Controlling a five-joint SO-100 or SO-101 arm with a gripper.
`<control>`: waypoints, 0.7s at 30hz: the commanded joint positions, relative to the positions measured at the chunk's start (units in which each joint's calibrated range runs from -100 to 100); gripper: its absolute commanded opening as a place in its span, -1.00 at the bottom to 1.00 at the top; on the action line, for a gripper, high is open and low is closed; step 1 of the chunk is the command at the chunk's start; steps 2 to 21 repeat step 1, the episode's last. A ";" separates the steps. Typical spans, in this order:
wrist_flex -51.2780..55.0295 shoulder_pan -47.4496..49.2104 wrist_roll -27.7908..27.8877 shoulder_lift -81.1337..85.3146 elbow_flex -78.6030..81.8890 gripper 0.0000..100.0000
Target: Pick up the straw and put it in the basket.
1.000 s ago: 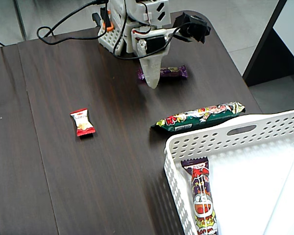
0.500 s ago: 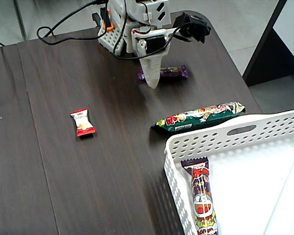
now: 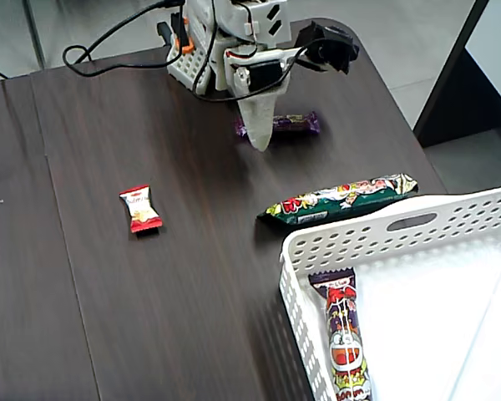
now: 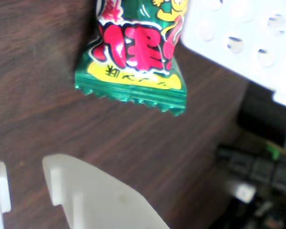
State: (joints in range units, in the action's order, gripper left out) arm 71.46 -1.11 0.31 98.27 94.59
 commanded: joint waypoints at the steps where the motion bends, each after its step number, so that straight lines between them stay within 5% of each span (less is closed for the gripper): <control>1: -0.85 -0.58 -0.15 0.57 -0.79 -0.89; 21: -0.85 -0.58 -0.15 0.57 -0.79 -0.89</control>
